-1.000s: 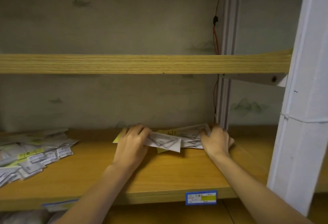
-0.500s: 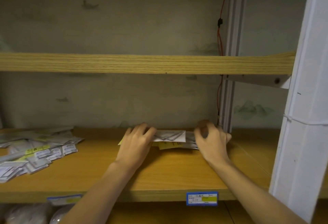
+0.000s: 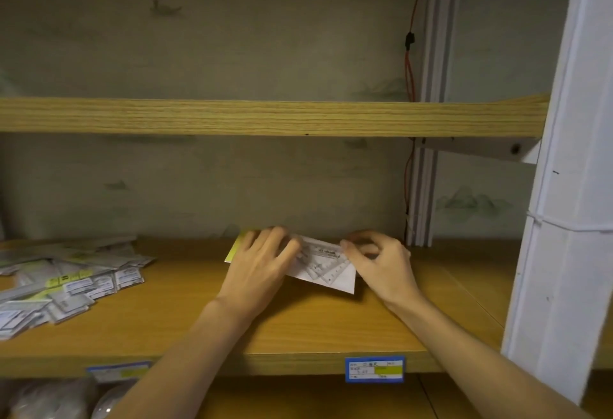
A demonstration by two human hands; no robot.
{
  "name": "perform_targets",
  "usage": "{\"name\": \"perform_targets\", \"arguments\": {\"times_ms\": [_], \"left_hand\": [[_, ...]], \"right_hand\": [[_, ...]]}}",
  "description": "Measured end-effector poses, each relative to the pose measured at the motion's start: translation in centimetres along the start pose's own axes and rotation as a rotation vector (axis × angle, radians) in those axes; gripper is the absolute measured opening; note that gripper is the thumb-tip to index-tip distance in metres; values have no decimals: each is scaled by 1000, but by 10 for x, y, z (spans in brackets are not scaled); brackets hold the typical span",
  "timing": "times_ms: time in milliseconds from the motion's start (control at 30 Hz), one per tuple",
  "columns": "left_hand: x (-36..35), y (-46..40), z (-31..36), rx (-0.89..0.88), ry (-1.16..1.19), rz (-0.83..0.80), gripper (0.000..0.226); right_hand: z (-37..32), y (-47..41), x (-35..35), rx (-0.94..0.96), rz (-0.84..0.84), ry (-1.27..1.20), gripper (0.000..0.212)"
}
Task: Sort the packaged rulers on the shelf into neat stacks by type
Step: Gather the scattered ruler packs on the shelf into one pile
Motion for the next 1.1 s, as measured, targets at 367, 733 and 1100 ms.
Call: {"name": "perform_targets", "arguments": {"times_ms": [367,733,1100], "left_hand": [[4,2,-17,202,85,-84,37],[-3,4,-23,249,120,-113,19],[-11,5,-28,296,193,-189,29]], "right_hand": [[44,18,55,-366,527,-254,16],[42,14,47,-465,381,-144,19],[45,2,32,-496,164,78,26]]}}
Point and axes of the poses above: each hand's wrist, its own y-axis away from the middle knuckle, its own x-axis out of the back of the hand, z = x × y, the point moved 8 cm from there along -y, towards the middle knuckle, and after that the axes turned 14 degrees about -z, right-handed, at the moved point
